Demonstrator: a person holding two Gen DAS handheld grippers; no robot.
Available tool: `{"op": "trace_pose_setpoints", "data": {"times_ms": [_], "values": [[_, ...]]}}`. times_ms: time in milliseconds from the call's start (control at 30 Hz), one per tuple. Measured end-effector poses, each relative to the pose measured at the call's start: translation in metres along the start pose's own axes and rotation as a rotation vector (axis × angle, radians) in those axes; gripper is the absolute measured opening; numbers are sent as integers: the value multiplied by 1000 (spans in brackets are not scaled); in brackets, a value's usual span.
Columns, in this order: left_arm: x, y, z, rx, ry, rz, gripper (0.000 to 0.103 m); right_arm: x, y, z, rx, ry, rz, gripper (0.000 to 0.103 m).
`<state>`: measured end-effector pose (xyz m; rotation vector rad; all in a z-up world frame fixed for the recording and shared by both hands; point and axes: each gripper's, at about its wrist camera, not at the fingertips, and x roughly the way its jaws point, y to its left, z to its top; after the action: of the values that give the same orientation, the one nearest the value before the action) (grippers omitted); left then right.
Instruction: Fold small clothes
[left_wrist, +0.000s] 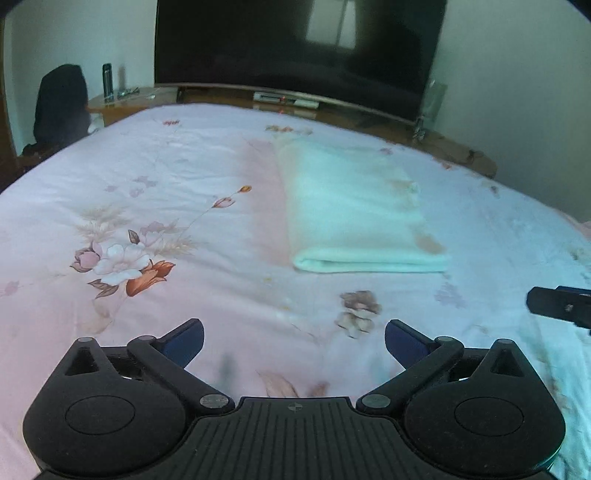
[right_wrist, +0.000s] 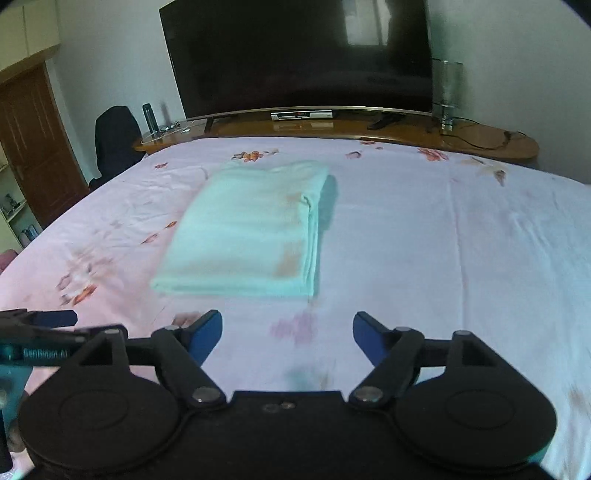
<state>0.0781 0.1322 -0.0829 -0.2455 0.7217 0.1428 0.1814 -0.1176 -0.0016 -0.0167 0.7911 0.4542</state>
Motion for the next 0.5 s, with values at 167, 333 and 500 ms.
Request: {"op": "trace_pose_setpoints", "data": {"times_ms": [167, 333, 500], "values": [[-43, -18, 1, 16, -56, -31, 103, -43, 5, -1, 28, -41, -14, 92], [-78, -38, 1, 19, -138, -12, 103, -64, 20, 3, -71, -70, -59, 101], [-108, -55, -10, 29, -161, -14, 103, -95, 19, -7, -68, -112, -44, 102]]}}
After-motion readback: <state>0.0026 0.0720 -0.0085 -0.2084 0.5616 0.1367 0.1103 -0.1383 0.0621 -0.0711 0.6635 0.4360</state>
